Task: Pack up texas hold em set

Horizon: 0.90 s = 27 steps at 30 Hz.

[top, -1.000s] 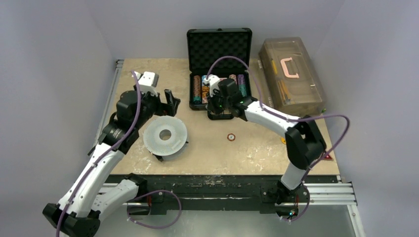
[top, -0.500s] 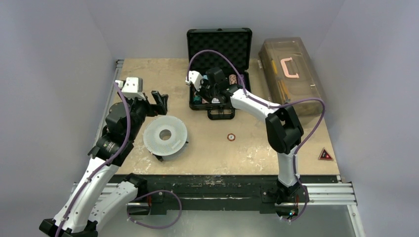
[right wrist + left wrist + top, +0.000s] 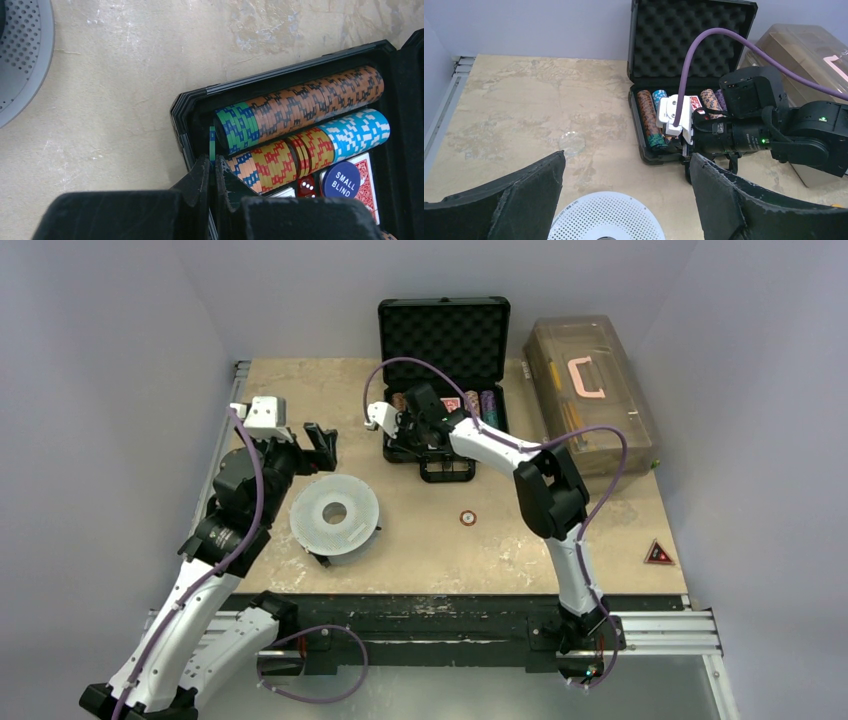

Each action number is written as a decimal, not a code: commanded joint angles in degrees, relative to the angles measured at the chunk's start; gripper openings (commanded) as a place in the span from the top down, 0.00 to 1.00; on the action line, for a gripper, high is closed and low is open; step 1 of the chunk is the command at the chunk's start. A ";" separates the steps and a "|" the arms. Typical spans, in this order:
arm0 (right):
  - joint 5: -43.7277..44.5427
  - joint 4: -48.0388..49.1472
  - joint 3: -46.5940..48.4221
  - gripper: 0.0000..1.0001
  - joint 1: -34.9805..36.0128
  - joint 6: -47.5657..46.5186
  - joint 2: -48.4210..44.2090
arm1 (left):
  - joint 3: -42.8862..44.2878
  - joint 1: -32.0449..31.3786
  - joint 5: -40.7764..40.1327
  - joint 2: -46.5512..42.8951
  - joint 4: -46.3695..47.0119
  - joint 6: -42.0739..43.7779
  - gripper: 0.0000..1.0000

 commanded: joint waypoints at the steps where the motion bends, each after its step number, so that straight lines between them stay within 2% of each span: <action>1: 1.60 0.89 2.75 0.99 0.62 -2.00 -0.55 | 0.30 -0.20 -0.34 0.20 2.09 -0.72 0.09; 10: 6.08 0.52 5.21 0.96 1.35 -4.46 2.66 | 0.38 -0.20 -0.24 0.55 1.87 -0.80 0.09; 12: 6.37 0.60 5.55 0.90 1.31 -4.52 2.75 | 0.45 -0.18 -0.20 0.64 1.91 -0.81 0.09; 17: 10.94 4.84 3.63 0.68 1.92 -2.05 0.21 | 0.38 -0.20 -0.33 0.49 1.91 -0.90 0.09; 18: 13.91 5.72 3.01 0.63 2.11 -0.18 -1.59 | 0.43 -0.19 -0.41 0.40 1.91 -0.82 0.09; 20: 17.89 6.53 1.23 0.59 2.23 4.99 -5.50 | 0.47 -0.15 -0.54 0.35 1.76 -0.81 0.09; 22: 22.74 9.42 -3.92 0.52 2.46 12.27 -11.34 | 0.54 -0.11 -0.30 0.43 1.82 -0.96 0.09; 25: 34.77 14.16 -14.99 0.33 2.94 27.51 -20.89 | 0.80 -0.09 0.47 0.85 1.61 -1.55 0.09; 27: 37.05 10.43 -20.36 0.26 2.86 38.91 -25.16 | 1.06 -0.10 1.21 1.40 1.35 -2.00 0.09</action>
